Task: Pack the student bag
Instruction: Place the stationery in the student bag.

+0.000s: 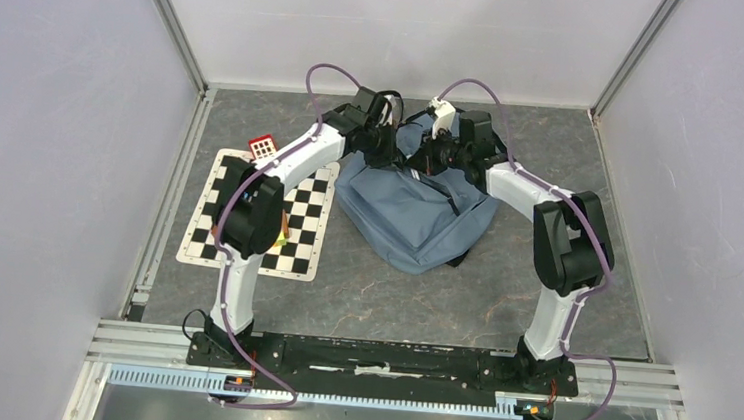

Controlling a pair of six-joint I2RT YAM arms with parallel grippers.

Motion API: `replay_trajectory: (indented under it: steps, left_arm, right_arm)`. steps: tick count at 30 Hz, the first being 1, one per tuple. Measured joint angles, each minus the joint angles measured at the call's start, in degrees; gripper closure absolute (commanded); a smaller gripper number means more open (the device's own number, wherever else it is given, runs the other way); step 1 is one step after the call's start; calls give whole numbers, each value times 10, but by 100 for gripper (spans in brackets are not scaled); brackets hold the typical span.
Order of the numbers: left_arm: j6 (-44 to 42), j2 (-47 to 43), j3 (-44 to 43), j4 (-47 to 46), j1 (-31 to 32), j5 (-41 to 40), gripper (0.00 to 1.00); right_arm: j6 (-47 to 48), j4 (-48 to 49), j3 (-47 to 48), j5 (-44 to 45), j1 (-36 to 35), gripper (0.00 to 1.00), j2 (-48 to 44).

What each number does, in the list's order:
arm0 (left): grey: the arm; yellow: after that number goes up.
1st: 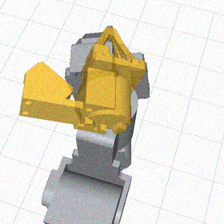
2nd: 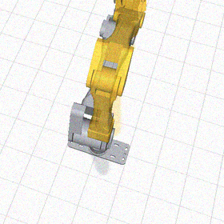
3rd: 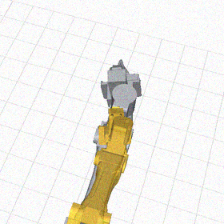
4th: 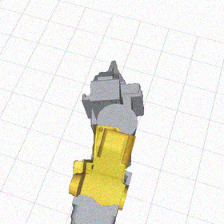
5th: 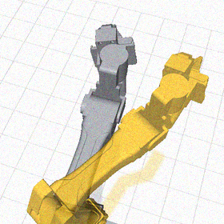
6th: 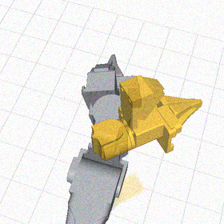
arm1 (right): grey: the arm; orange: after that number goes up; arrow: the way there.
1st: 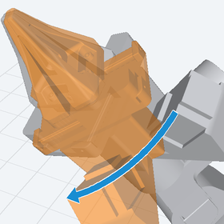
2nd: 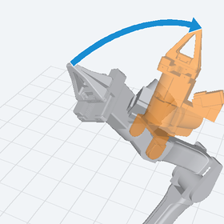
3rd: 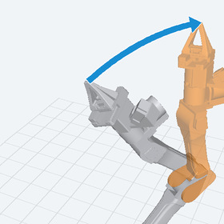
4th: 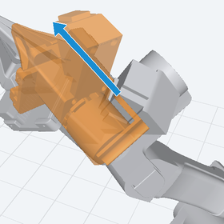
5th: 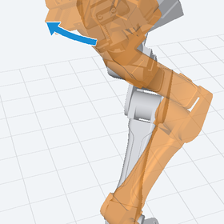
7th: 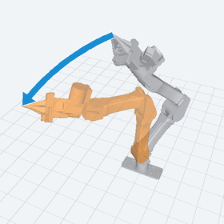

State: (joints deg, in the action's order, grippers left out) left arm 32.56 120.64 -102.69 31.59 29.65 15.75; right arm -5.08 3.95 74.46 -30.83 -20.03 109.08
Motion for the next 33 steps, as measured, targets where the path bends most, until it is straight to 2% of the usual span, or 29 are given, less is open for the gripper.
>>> replay_trajectory:
  steps: [2,5,6,9,12,14,16,19,22,29,33]
  left_arm:
    - [0,-5,8,-11,0,3,98]
    - [0,-7,15,-20,-1,9,97]
    - [0,-8,18,-23,-1,9,93]
    - [-1,-12,24,-32,-1,9,65]
    - [-7,-25,37,-43,-2,7,24]
    - [-12,-39,46,-54,-3,-2,12]
    - [-16,-53,52,-63,-6,-7,5]
    - [-21,-84,70,-81,-6,-16,0]
    - [-29,-115,92,-102,-3,-22,0]
    - [-61,-134,103,-124,40,-16,0]
    - [-89,-135,127,-129,70,-6,0]
  right_arm:
    - [0,-5,0,-8,0,98,0]
    - [0,-19,0,-21,0,73,1]
    - [-2,-23,0,-22,0,65,1]
    - [-2,-19,-13,-14,0,43,-5]
    - [1,-24,-22,-5,0,32,-18]
    - [1,-31,-22,0,0,27,-30]
    - [2,-32,-22,9,0,24,-43]
    - [2,-41,-22,30,1,22,-73]
    - [1,-47,-31,53,8,21,-115]
    - [-13,-68,-128,94,48,28,-230]
    - [-16,-95,-187,101,54,33,-260]
